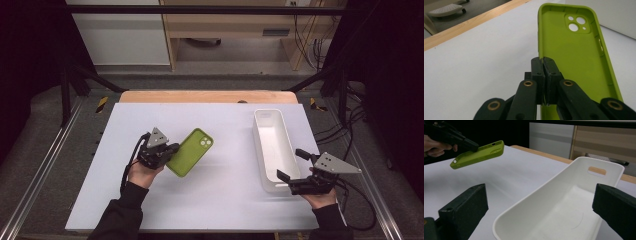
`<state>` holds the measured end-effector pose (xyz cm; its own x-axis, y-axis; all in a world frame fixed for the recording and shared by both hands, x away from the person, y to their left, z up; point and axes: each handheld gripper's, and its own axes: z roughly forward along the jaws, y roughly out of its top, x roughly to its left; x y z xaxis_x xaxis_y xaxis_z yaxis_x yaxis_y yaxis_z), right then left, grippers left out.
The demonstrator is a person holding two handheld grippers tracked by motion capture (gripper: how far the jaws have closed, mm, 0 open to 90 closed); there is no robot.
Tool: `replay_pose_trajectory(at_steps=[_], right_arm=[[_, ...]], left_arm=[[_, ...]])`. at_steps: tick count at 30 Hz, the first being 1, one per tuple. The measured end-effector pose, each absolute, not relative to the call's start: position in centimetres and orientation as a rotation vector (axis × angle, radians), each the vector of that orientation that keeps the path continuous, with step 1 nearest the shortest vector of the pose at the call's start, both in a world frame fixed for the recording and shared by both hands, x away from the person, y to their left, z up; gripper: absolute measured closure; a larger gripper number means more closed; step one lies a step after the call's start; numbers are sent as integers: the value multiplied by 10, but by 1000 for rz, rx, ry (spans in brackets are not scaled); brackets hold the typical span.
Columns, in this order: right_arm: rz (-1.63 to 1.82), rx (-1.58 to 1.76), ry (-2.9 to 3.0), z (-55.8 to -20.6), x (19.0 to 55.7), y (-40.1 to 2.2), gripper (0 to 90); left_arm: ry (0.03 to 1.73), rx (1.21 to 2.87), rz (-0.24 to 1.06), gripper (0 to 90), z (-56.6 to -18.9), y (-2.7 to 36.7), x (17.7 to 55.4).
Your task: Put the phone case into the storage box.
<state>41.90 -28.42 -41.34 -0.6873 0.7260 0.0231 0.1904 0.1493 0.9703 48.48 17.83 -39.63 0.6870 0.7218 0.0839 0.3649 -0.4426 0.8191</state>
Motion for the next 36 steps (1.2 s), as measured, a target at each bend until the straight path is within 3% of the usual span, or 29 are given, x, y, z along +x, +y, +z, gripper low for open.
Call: replay_pose_trajectory(at_steps=[36], right_arm=[[1597, 832, 2176, -394, 421, -223, 5]], left_arm=[[626, 2114, 566, 877, -391, 158, 445]])
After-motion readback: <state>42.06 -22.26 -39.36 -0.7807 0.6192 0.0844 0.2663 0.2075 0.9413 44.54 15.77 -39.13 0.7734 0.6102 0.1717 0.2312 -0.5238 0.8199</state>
